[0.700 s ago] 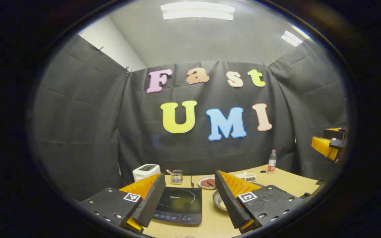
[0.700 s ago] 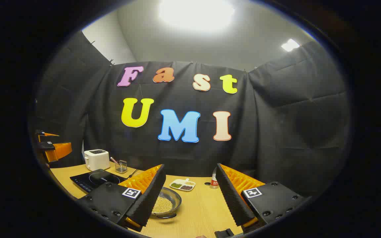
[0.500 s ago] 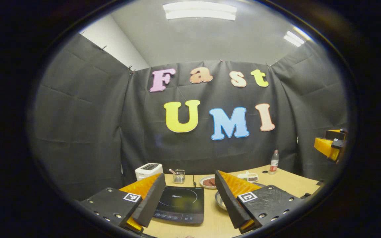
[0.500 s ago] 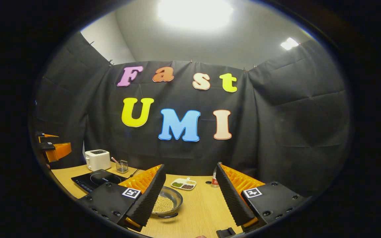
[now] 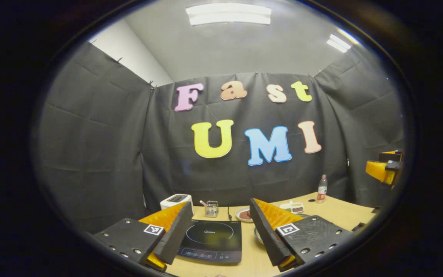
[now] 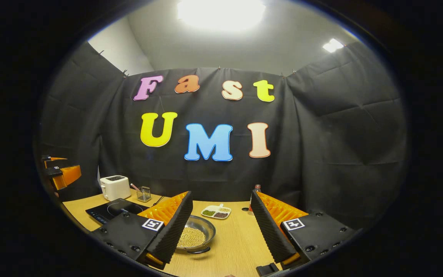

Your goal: First push the handle of the pot to place it horizontally, then grasp the pot with both hands and set it on the induction cooktop.

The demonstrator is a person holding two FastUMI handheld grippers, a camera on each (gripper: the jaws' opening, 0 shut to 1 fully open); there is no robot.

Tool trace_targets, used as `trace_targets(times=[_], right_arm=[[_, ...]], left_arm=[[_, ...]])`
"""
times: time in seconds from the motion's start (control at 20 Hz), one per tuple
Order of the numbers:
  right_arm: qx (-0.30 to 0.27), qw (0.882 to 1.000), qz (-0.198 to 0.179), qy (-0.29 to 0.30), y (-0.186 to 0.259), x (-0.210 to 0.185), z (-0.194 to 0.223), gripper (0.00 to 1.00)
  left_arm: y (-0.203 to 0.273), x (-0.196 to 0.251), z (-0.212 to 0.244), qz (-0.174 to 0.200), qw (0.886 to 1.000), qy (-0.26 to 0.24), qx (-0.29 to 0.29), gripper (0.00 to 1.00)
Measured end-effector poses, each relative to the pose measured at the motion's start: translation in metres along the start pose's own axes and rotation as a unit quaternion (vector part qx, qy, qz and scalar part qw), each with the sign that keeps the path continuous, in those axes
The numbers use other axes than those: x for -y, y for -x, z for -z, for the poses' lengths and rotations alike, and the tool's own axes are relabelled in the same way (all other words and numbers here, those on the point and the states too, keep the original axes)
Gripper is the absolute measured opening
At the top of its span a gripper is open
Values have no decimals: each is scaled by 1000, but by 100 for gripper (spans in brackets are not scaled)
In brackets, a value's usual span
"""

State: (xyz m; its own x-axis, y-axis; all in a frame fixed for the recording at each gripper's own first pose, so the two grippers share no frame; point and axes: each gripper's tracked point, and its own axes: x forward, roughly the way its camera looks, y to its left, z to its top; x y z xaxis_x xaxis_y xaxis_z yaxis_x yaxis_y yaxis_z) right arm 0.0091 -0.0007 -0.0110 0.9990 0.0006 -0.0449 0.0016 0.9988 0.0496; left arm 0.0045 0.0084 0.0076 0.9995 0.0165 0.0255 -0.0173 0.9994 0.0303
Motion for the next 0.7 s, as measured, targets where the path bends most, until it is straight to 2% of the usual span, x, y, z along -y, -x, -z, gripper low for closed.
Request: trace_targets(times=[0.05,0.1,0.3,0.35,0.45,0.55,0.65,0.7], right_arm=[[-1,1000,0,0,0,0,0,96],[-2,1000,1,0,-2,1,1,93],[-9,1000,-1,0,-4,-1,4,96],[-9,1000,-2,-1,-6,-2,4,95],[-11,1000,-6,-1,-6,-5,6,86],[-13,1000,-6,5,-7,-5,7,88],[-12,1000,-5,5,-7,-7,6,68],[-15,1000,-11,4,-7,-11,8,64]], left_arm=[[-1,1,-2,1,1000,-2,1,90],[-2,0,-1,2,1000,-3,2,88],[-2,2,-1,3,1000,-7,3,90],[-2,1,-1,2,1000,-7,3,88],[-2,-1,0,0,1000,-7,3,88],[-1,-5,1,-2,1000,-7,1,90],[-2,-7,1,-4,1000,-8,2,90],[-2,-9,1,-5,1000,-8,3,90]])
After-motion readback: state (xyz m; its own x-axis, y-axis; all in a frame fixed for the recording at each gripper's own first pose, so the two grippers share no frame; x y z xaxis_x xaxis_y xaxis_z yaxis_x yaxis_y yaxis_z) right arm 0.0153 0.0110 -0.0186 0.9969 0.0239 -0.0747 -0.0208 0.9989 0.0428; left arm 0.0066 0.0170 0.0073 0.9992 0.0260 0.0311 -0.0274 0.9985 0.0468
